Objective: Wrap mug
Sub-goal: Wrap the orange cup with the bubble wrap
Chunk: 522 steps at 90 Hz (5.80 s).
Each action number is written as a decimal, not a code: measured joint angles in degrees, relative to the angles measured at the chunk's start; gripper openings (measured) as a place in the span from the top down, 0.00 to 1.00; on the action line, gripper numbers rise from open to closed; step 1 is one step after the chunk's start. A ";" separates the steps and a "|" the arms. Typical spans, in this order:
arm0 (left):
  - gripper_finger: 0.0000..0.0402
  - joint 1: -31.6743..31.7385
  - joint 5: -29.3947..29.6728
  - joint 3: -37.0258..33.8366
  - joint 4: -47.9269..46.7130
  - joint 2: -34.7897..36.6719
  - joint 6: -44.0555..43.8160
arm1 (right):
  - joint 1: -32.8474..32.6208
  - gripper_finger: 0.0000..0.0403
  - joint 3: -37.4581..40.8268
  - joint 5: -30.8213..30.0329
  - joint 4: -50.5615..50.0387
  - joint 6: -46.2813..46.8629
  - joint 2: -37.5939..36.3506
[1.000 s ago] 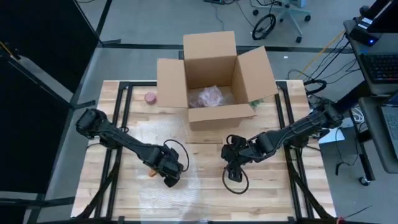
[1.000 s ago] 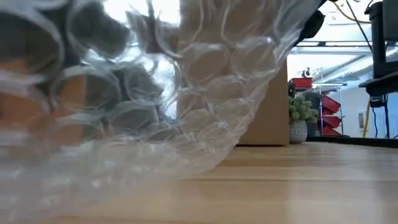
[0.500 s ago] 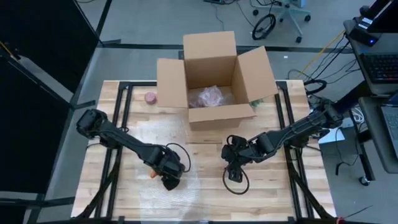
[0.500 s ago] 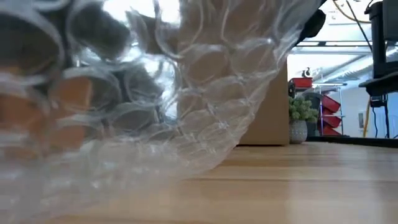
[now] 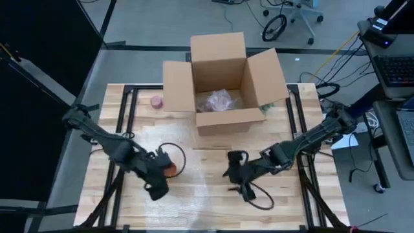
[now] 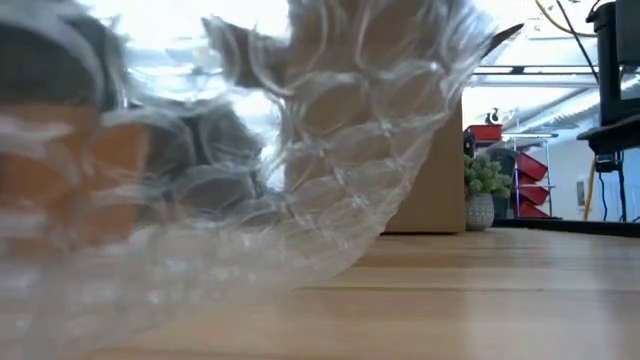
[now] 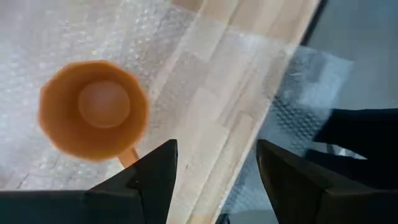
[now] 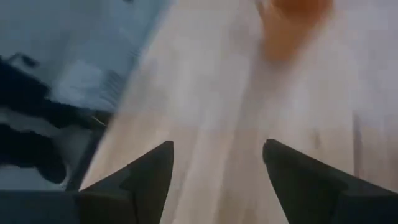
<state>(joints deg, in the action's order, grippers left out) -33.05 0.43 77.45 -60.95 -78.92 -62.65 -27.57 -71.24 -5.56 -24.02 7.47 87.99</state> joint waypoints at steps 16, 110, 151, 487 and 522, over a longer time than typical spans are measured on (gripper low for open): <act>0.49 -1.03 1.05 0.00 -3.92 2.94 0.02 | -5.10 0.42 -0.96 -1.52 4.52 -1.35 1.09; 0.49 -3.40 1.59 -0.09 -6.47 3.18 9.59 | -17.80 0.42 -61.83 -19.80 -13.43 -1.97 57.27; 0.49 -3.36 1.81 -0.10 -6.51 3.18 11.04 | -16.68 0.61 -61.81 -26.03 -15.37 -5.03 59.86; 0.49 6.70 4.86 -24.97 15.13 2.17 -1.55 | 26.33 0.97 -63.71 -6.03 -25.65 10.95 42.46; 0.49 6.67 2.01 -28.11 16.40 0.35 -2.63 | 26.44 0.68 -63.71 -6.23 -28.45 11.82 42.46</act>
<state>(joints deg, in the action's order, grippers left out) -26.37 2.44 49.34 -44.54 -78.58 -65.28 -1.13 -134.96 -11.80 -52.47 19.29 130.45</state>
